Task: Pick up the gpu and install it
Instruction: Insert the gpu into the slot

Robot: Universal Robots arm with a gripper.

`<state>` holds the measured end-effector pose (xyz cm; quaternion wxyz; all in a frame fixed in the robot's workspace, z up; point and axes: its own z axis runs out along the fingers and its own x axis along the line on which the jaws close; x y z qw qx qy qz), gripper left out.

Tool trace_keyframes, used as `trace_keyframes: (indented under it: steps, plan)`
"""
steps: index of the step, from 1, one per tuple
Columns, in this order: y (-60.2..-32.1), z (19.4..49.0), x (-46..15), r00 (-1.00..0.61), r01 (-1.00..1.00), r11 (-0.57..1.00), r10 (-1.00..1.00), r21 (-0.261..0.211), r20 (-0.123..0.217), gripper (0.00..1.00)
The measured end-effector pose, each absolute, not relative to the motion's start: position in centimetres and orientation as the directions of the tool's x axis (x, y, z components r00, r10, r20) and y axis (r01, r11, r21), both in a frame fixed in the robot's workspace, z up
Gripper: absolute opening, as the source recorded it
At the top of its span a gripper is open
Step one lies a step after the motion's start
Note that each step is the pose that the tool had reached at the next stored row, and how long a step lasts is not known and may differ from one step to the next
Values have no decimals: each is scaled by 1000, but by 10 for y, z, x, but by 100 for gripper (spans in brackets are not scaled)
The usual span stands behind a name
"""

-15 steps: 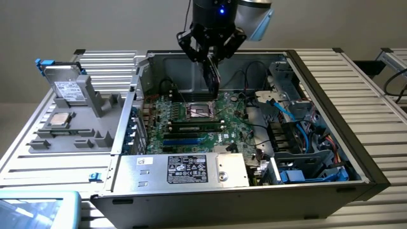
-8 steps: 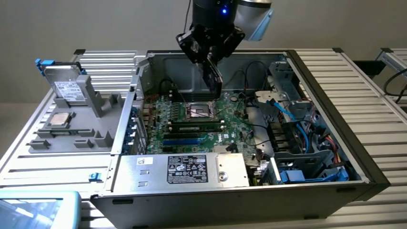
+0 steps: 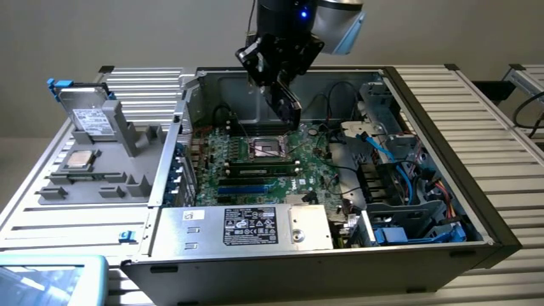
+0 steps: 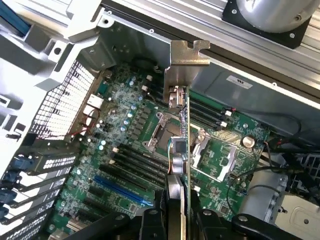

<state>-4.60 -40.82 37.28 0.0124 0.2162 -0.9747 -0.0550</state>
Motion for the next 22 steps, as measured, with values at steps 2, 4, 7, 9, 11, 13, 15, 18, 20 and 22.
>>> trace_keyframes:
  steps: [2, 4, 7, 9, 11, 13, 15, 18, 20, 22]
  plan:
    - [-408, 373, -46, -890, -454, 884, -457, 113, 0, 29]
    - [-408, 373, -46, -873, -485, 867, -488, 113, 0, 29]
    - [-408, 373, -46, -845, -532, 839, -535, 113, 0, 29]
    - [-408, 373, -46, -825, -561, 820, -565, 113, 0, 29]
    - [-408, 373, -46, -804, -591, 799, -595, 113, 0, 29]
    - [-408, 373, -46, -781, -620, 776, -624, 113, 0, 29]
    - [-408, 373, -46, -758, -648, 754, -652, 113, 0, 29]
    - [-408, 373, -46, -721, -688, 717, -693, 113, 0, 29]
    - [-408, 373, -46, -696, -714, 692, -718, 112, 0, 29]
    - [-408, 373, -46, -669, -738, 665, -743, 113, 0, 29]
